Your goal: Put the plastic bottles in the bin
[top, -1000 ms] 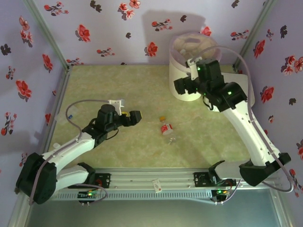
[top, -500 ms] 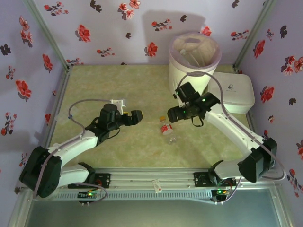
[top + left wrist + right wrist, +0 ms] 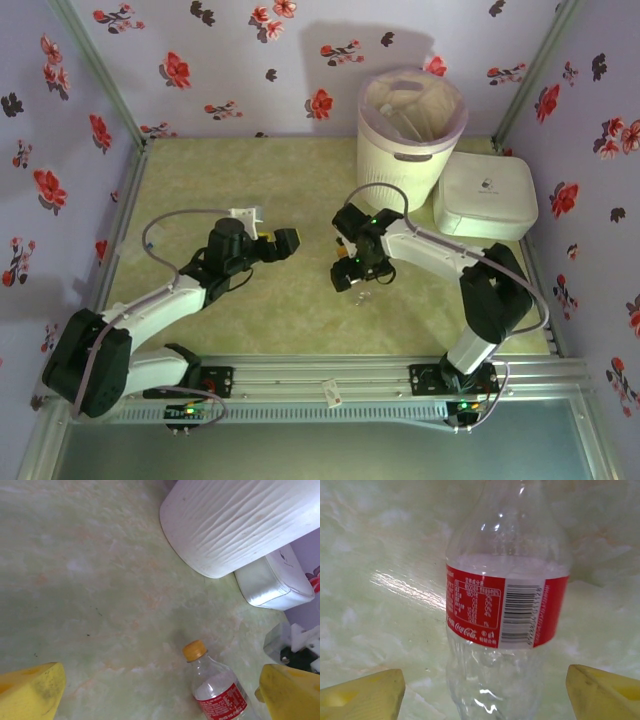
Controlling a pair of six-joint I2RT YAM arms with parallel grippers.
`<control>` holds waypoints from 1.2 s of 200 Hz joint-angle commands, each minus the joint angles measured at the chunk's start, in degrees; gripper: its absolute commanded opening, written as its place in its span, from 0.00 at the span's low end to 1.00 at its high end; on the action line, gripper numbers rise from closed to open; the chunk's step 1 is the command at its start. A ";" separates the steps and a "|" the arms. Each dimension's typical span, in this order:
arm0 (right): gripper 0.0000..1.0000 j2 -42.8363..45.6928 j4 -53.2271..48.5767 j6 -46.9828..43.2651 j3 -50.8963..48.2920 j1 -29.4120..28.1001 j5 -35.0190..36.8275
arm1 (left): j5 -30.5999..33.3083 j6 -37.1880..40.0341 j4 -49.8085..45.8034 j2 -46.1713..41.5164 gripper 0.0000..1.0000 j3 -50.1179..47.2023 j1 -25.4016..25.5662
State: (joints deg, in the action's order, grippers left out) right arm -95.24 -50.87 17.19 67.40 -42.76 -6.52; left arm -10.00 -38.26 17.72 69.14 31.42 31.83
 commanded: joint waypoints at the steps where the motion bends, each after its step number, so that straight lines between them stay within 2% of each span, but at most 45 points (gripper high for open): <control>1: 0.85 -2.06 1.38 1.57 -0.71 -0.39 -1.03 | 0.95 -0.94 2.24 -0.84 1.00 -0.99 -1.05; 62: 0.84 -5.87 6.61 2.09 -2.73 -0.40 2.28 | 0.95 -1.34 2.81 -0.41 1.00 -1.52 -1.76; 79: 0.80 -6.22 7.50 2.32 -3.04 -0.46 2.54 | 0.95 -1.38 2.95 -0.68 1.00 -1.96 -1.86; 99: 0.71 -5.80 7.59 2.11 -3.48 -0.41 2.42 | 0.95 -1.73 2.68 -0.68 1.00 -2.28 -2.13; 155: 0.67 -3.10 5.19 0.95 -2.22 -0.44 4.87 | 0.95 -2.98 3.99 -1.22 1.00 -3.23 -2.19; 205: 0.63 4.43 1.43 -1.79 4.00 0.74 6.49 | 0.96 -3.68 3.86 -2.87 1.00 -4.11 -2.65; 240: 0.61 8.81 -4.22 -6.00 14.79 2.87 10.38 | 0.95 -4.02 4.25 -3.56 1.00 -5.02 -2.73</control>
State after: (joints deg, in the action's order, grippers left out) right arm -90.21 -49.56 15.20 74.70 -41.56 -0.60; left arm -9.98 -41.69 20.01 66.94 27.70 29.61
